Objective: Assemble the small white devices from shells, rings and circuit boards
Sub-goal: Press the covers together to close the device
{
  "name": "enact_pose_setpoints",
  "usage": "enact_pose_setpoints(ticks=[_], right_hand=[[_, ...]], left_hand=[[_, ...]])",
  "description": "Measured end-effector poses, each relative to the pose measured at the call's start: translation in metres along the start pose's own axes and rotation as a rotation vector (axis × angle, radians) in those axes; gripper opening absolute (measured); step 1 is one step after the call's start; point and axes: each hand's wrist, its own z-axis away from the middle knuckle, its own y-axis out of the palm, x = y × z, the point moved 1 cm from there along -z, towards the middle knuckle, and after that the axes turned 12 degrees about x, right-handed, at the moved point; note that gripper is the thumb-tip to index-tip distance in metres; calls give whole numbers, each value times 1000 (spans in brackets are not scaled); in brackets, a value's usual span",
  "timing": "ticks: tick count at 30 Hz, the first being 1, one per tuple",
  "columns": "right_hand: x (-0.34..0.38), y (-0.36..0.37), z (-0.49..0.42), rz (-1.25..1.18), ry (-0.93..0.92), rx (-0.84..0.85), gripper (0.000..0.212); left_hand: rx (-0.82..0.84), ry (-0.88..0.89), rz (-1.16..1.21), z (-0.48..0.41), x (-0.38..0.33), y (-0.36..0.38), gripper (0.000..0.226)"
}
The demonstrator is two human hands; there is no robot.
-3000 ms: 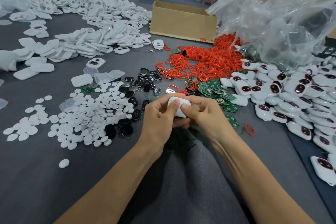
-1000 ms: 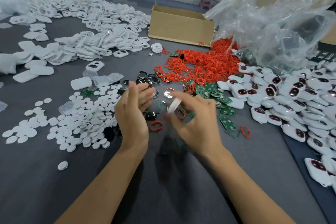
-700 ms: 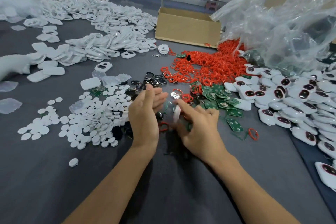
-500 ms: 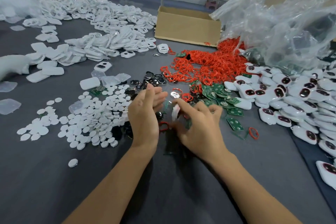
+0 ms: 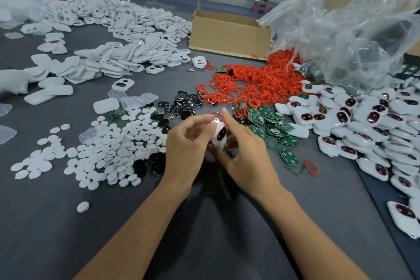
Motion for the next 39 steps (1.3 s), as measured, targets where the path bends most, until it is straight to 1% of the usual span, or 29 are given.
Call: enact_pose_setpoints(ticks=[1, 3, 5, 7, 10, 12, 16, 20, 23, 26, 29, 31, 34, 36, 39], right_hand=[[0, -1, -1, -29, 19, -32, 61], [0, -4, -3, -77, 55, -95, 39], [-1, -7, -5, -216, 117, -89, 27], [-3, -11, -6, -433, 152, 10, 24], [-2, -12, -5, -740, 107, 179, 29], [0, -12, -4, -842, 83, 230, 35], [-1, -12, -4, -856, 95, 230, 37], [-3, -11, -3, -833, 104, 167, 33], [-4, -12, -3, -813, 125, 129, 34], [1, -9, -4, -789, 126, 74, 34], [4, -10, -6, -756, 76, -23, 35], [4, -14, -6, -779, 56, -54, 35], [5, -15, -4, -875, 57, -35, 35], [8, -14, -4, -896, 55, -69, 34], [10, -11, -3, -743, 44, -217, 24]], left_hand=[[12, 7, -11, 0, 0, 0, 15], [29, 34, -65, 1, 1, 1, 15], [24, 39, -86, 0, 3, 1, 17], [28, 26, -55, -1, 3, 1, 17], [80, 32, -36, -1, 3, 1, 18], [102, 42, -26, 0, 3, 1, 17], [120, 63, -46, 1, 3, 3, 18], [119, 60, -22, 1, 2, 3, 19], [118, 64, -51, 2, 2, 5, 18], [33, 38, -16, 0, 2, 5, 15], [-88, -52, 56, -2, 4, 1, 11], [-114, -93, 11, -1, 5, -1, 13], [-80, -128, -45, 0, 5, 1, 22], [-55, -126, -72, 2, 5, 3, 25], [0, -121, -141, 4, 6, 5, 29]])
